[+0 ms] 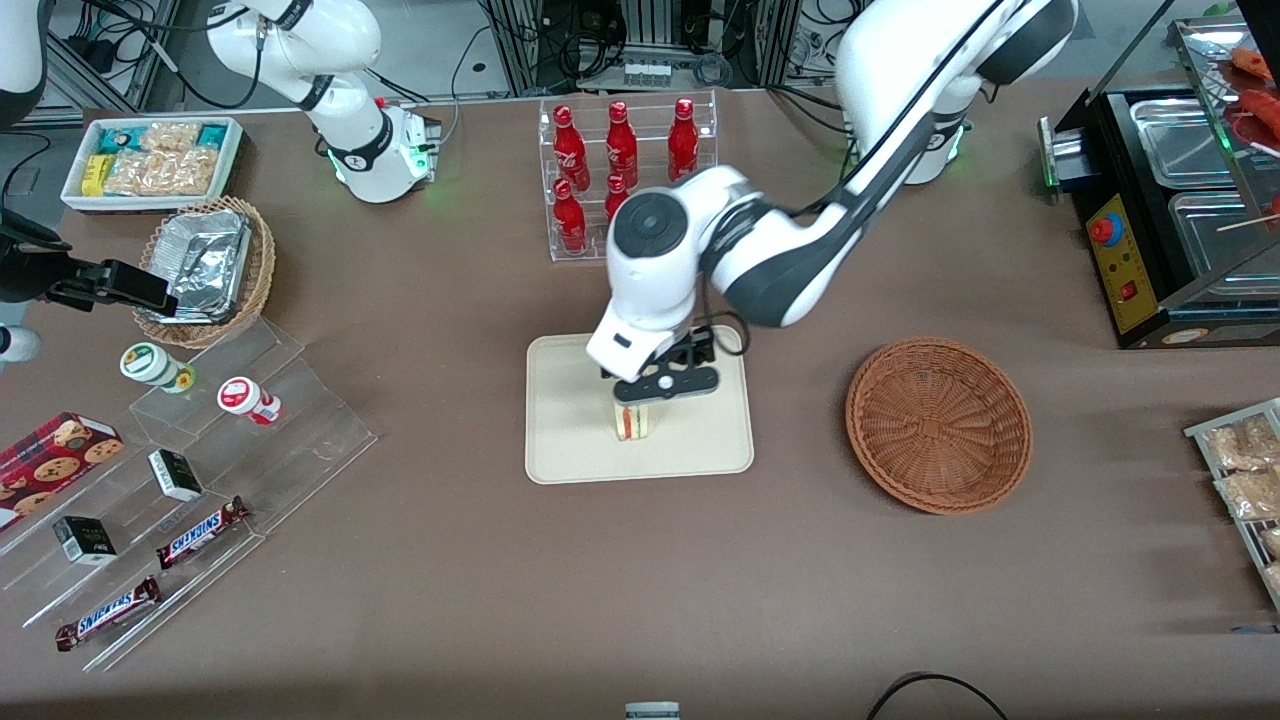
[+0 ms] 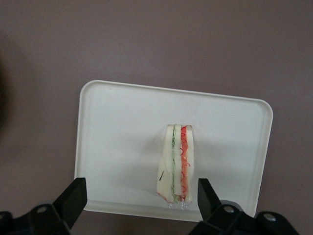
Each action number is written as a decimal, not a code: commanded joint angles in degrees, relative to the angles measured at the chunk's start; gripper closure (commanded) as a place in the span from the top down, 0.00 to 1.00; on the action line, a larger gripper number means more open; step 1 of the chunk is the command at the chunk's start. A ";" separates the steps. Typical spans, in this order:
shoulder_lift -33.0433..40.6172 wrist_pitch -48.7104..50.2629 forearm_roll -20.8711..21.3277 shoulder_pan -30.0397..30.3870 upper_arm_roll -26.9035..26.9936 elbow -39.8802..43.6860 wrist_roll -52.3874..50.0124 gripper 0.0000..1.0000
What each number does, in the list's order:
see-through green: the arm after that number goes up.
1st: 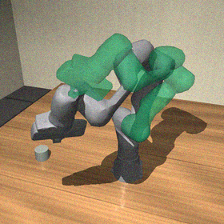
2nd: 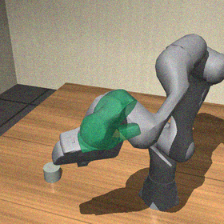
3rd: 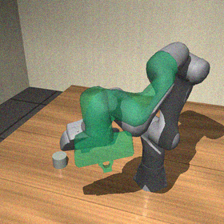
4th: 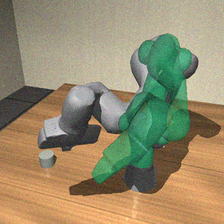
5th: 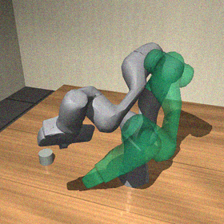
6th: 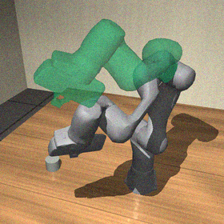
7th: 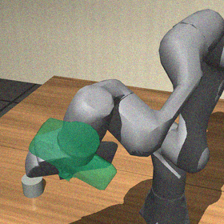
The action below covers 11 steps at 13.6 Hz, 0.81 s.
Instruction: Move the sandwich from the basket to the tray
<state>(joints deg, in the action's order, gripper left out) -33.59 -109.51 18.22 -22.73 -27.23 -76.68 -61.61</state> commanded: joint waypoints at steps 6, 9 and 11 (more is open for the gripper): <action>28.22 4.72 -11.52 14.36 0.42 -22.81 14.90 1.00; 31.65 8.52 -14.35 20.34 0.42 -22.46 22.92 1.00; 32.10 10.19 -14.44 22.64 0.42 -21.07 25.21 1.00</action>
<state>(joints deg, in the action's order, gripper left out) -3.22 -100.74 4.98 -2.00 -26.41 -97.35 -38.83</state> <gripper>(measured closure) 0.000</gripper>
